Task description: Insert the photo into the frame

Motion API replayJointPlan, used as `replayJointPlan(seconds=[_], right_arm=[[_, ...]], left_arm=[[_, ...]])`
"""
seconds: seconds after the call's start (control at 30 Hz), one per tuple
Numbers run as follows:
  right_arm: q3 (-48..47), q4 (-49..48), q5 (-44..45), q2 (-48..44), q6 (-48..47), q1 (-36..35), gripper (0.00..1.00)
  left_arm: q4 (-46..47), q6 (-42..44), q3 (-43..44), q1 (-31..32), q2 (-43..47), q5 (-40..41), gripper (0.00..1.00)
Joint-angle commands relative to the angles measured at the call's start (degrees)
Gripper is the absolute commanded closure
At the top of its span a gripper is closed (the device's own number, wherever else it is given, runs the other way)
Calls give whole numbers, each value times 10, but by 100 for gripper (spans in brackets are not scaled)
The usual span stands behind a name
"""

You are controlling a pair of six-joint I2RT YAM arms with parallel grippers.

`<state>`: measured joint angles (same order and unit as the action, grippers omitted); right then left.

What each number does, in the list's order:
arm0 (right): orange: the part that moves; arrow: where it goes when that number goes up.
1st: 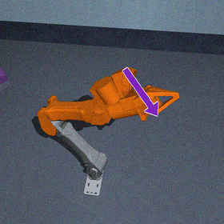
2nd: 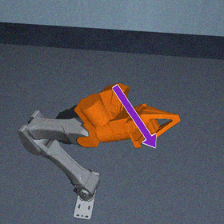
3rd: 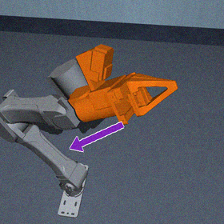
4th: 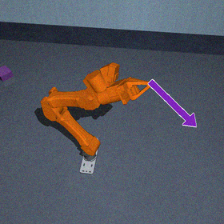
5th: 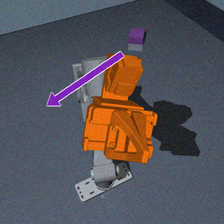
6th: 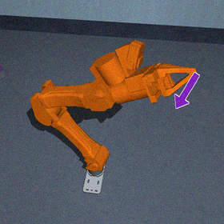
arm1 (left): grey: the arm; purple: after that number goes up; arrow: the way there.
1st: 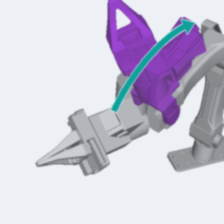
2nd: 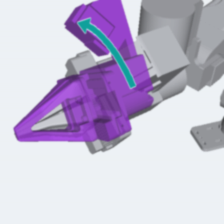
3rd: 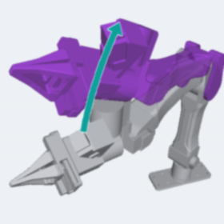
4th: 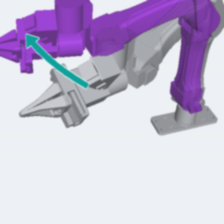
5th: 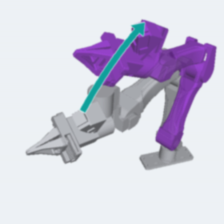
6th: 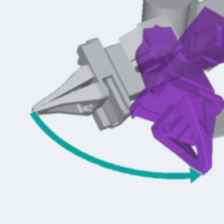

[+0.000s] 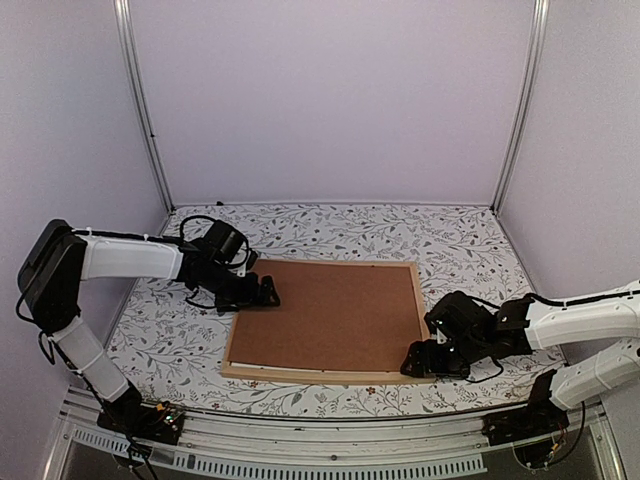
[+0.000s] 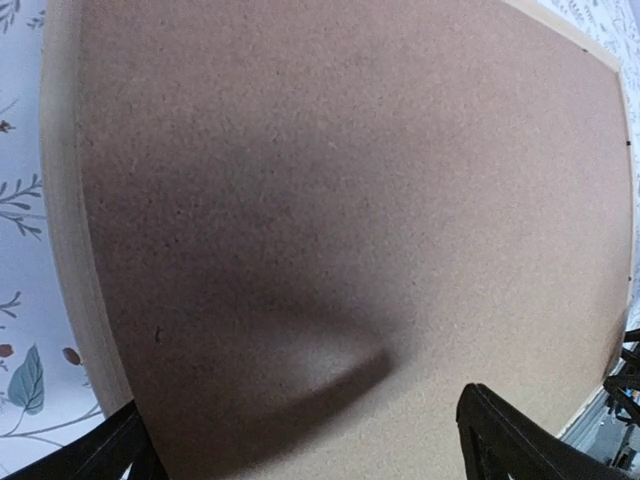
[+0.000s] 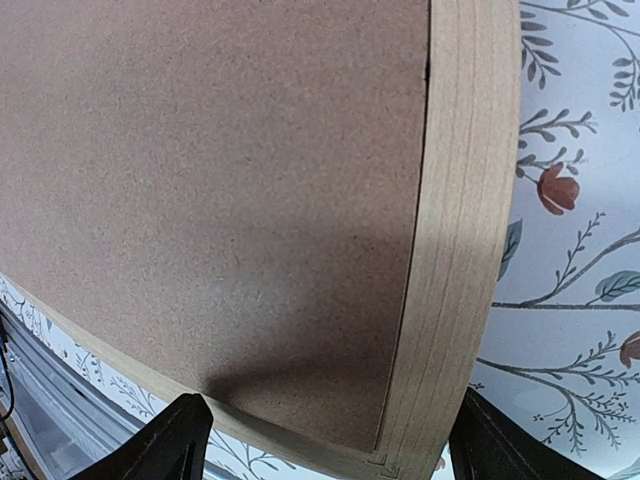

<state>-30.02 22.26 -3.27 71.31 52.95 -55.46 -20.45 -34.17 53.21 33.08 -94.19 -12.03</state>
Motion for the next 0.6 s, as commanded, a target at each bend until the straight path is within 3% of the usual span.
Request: replayJointPlan(seconds=[0.0,0.57], right_arm=[[13,19,11,10,1,0,14],[1,34,27,4,-10,0,13]], left_arm=[[-56,13,14,23,4,31,0],[-86,17,34,26,14,46,0]])
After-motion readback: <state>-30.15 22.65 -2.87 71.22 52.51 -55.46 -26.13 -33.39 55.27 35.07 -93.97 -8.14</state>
